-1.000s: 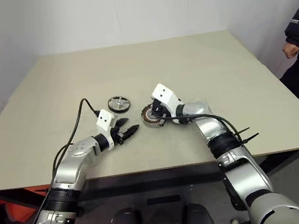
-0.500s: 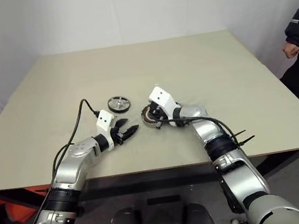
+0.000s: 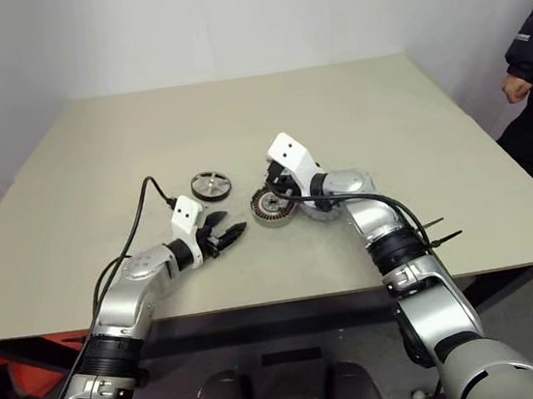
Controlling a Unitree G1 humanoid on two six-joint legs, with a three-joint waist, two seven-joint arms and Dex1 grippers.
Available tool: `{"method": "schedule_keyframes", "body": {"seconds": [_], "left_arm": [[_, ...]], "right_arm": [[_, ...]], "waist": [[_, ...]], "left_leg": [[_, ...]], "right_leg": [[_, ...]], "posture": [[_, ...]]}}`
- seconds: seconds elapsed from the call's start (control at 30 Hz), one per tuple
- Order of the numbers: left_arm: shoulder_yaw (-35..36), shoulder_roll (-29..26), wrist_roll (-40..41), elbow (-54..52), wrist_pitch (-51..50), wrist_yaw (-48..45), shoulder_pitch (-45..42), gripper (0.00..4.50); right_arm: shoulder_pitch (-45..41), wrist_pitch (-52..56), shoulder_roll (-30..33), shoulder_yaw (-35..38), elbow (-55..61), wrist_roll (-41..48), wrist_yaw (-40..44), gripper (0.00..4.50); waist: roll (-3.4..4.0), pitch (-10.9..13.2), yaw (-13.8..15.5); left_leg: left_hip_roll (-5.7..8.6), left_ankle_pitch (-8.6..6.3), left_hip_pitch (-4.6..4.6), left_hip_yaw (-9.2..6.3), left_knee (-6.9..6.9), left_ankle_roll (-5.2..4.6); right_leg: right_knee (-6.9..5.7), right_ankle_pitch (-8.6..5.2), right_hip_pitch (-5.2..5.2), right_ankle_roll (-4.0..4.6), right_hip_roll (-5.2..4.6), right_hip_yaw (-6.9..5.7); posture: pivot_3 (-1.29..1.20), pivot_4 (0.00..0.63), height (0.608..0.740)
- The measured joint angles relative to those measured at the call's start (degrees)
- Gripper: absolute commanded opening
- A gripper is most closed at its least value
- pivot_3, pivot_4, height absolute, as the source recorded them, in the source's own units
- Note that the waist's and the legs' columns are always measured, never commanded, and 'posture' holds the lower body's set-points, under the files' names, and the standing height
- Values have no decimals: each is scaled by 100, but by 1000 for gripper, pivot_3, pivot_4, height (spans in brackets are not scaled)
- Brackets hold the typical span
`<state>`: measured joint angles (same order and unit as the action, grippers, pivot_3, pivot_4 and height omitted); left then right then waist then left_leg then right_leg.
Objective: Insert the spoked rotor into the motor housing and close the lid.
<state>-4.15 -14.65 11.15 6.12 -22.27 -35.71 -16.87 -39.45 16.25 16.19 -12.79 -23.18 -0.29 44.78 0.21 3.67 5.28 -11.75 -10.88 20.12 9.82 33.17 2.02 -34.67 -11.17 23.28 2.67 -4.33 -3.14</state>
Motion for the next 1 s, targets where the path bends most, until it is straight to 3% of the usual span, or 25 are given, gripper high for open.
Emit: {"method": "schedule_keyframes", "body": {"seconds": [0.4,0.67,1.0], "left_arm": [[5,-25,0,12,1,29,-2,3148],[5,-26,0,16,2,32,-3,3148],[14,-36,2,25,5,41,-4,3148]], "right_arm": [[201,-269,-75,-138,-512,-79,-100,43],[95,-157,106,-44,-291,-63,-55,43],[238,-147,-108,-198,-384,-101,-41,43]], "waist": [[0,-1,-2],[0,-1,-8],[0,-1,-3]], "left_leg": [[-1,3,-13,0,2,5],[-1,1,-2,0,0,3],[-1,1,-8,0,1,3]], "right_leg": [[-4,-20,-9,-36,0,1],[-2,0,1,1,1,1],[-3,-1,-5,1,0,1]], "posture": [[0,0,740],[0,0,740],[0,0,740]]}}
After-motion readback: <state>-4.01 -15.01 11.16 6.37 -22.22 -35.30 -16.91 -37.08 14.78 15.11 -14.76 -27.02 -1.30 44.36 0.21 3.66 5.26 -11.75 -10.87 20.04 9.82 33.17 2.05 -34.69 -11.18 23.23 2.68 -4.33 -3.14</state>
